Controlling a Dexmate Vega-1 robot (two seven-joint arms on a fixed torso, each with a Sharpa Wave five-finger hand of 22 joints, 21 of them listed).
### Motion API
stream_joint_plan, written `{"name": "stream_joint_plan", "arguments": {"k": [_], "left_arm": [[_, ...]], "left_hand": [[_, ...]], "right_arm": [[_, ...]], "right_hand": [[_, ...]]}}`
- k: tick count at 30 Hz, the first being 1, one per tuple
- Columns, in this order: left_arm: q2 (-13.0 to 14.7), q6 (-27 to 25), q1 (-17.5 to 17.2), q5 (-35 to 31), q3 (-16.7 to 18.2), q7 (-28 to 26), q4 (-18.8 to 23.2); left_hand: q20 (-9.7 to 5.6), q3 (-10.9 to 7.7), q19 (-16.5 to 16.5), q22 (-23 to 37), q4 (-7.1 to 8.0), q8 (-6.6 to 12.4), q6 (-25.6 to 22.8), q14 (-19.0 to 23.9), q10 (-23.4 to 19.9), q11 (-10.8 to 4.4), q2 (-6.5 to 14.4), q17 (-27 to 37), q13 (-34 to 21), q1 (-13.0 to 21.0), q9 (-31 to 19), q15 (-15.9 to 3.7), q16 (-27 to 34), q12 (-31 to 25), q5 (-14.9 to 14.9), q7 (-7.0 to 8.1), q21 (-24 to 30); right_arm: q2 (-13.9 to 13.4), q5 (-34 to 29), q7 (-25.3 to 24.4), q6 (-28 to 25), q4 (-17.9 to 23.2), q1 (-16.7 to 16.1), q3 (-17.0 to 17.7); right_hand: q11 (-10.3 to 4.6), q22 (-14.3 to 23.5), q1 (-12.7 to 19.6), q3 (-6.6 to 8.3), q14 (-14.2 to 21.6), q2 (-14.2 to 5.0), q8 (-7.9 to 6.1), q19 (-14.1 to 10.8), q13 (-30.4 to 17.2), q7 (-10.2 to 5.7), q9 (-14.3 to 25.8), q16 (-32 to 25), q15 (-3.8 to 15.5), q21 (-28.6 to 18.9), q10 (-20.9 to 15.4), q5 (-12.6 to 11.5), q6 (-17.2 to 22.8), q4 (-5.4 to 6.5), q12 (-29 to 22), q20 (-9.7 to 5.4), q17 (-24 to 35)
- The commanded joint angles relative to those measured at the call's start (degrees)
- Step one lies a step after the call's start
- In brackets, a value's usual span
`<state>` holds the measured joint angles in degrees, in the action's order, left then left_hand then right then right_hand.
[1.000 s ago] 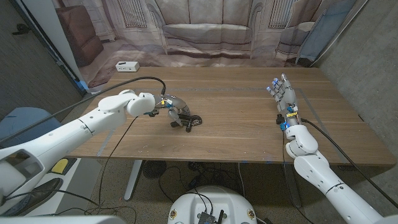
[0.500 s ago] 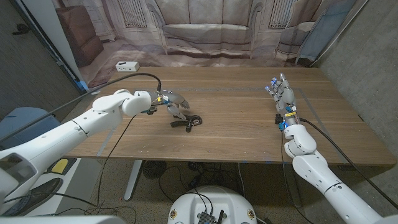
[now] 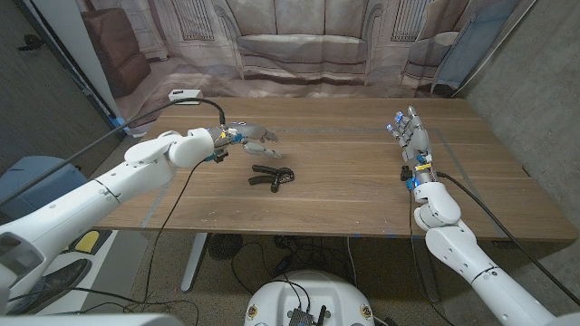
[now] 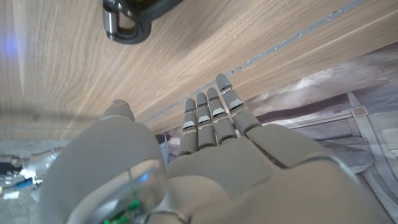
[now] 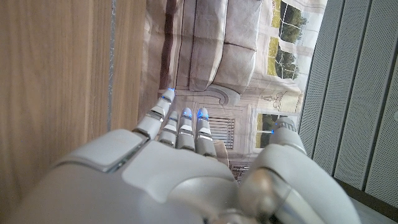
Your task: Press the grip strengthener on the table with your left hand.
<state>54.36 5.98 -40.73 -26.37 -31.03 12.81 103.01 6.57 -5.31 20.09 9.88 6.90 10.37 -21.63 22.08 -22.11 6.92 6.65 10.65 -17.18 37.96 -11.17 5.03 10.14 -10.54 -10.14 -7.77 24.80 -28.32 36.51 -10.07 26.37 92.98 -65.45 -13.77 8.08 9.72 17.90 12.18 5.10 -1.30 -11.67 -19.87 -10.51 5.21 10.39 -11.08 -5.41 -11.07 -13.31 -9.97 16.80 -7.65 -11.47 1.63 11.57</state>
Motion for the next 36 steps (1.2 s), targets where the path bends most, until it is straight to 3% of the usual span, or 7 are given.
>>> {"name": "stream_joint_plan", "arguments": {"k": [1, 13, 17, 22, 29, 36], "left_arm": [[-1.38, -1.30, -4.37, 8.44, 4.56, -7.56, 1.51], [-6.52, -1.34, -10.14, 18.00, 8.07, -17.84, 1.35], [-8.93, 1.47, -11.37, 22.84, 9.23, -20.36, -0.56], [-12.49, 8.83, -10.71, 32.60, 8.88, -17.23, -6.82], [-15.52, 13.05, -11.25, 42.28, 9.72, -14.90, -11.47], [-20.13, 18.28, -10.50, 51.29, 10.55, -12.28, -17.20]], "left_hand": [[-0.14, 0.15, -2.57, 0.11, 0.64, -0.35, 2.56, -3.18, 2.92, 0.41, 0.49, 0.06, 0.70, -1.60, 0.13, 0.53, -0.17, 0.22, -0.38, -0.02, -1.99], [-0.38, 0.98, -4.60, 0.13, 0.96, -0.72, 7.30, -5.64, 5.46, 0.92, 0.15, 0.01, 1.75, -3.87, 0.31, 1.21, 0.14, -0.08, -0.38, -0.30, -4.08], [-0.36, 1.34, -4.86, 0.15, 1.11, -0.71, 8.06, -5.95, 5.59, 0.99, -0.14, 0.01, 1.94, -4.54, 0.34, 1.20, 0.19, -0.20, -0.36, -0.20, -4.40], [-0.60, 2.01, -4.11, 0.22, 1.38, -0.57, 9.12, -6.00, 5.75, 1.05, -0.62, 0.03, 2.29, -5.80, 0.42, 1.20, 0.44, -0.40, -0.37, -0.07, -4.47], [-0.69, 2.80, -3.08, 0.37, 1.66, -0.44, 10.16, -4.70, 5.32, 0.78, -1.10, 0.10, 2.72, -7.30, 0.50, 0.94, 1.09, -0.79, -0.47, 0.23, -4.43], [-0.81, 4.89, -8.40, 0.50, 1.76, -0.09, 11.27, -9.00, 8.03, 0.50, -2.49, 0.06, 3.87, -10.89, 0.70, 0.54, 0.03, -0.36, -0.84, 0.85, -7.64]], "right_arm": [[-0.74, 0.13, 0.60, 0.44, 0.22, -0.84, 0.62], [-3.00, 1.90, 3.46, -0.43, 0.13, -1.15, 1.60], [-3.31, 2.43, 4.47, -0.38, -0.55, -0.57, 1.82], [-3.60, 2.20, 5.99, -0.56, -1.55, 0.69, 1.10], [-4.04, 2.29, 6.74, -1.33, -1.46, 1.58, 0.66], [-4.42, 2.70, 7.62, -2.50, -1.52, 2.39, 0.06]], "right_hand": [[-0.26, 0.12, 0.00, -0.21, 0.12, -0.32, -0.33, -0.04, -0.30, -0.34, 0.16, -0.51, 1.31, 0.05, -0.48, -0.21, 0.87, -0.02, -0.40, -0.71, 0.28], [-0.55, 0.12, -0.26, -0.40, 0.09, -0.22, 0.26, 0.12, -0.27, 0.38, 0.15, -0.51, 1.63, 0.10, -0.52, -0.18, -0.01, 0.08, -0.32, -1.25, 0.29], [-0.53, 0.12, -0.32, -0.45, 0.04, -0.19, 0.39, 0.22, -0.26, 0.44, 0.14, -0.48, 1.62, 0.13, -0.41, -0.18, -0.23, 0.10, -0.26, -1.27, 0.28], [-0.43, 0.11, -0.39, -0.52, -0.01, -0.14, 0.60, 0.26, -0.26, 0.57, 0.14, -0.47, 1.60, 0.13, -0.42, -0.19, -0.68, 0.12, -0.23, -1.28, 0.28], [-0.40, 0.11, -0.49, -0.58, -0.05, -0.13, 0.70, 0.31, -0.25, 0.58, 0.14, -0.46, 1.57, 0.14, -0.43, -0.20, -0.89, 0.16, -0.20, -1.28, 0.29], [-0.35, 0.11, -0.71, -0.72, -0.14, -0.02, 0.78, 0.46, -0.25, 0.56, 0.14, -0.44, 1.47, 0.18, -0.45, -0.19, -1.04, 0.24, -0.18, -1.21, 0.30]]}}
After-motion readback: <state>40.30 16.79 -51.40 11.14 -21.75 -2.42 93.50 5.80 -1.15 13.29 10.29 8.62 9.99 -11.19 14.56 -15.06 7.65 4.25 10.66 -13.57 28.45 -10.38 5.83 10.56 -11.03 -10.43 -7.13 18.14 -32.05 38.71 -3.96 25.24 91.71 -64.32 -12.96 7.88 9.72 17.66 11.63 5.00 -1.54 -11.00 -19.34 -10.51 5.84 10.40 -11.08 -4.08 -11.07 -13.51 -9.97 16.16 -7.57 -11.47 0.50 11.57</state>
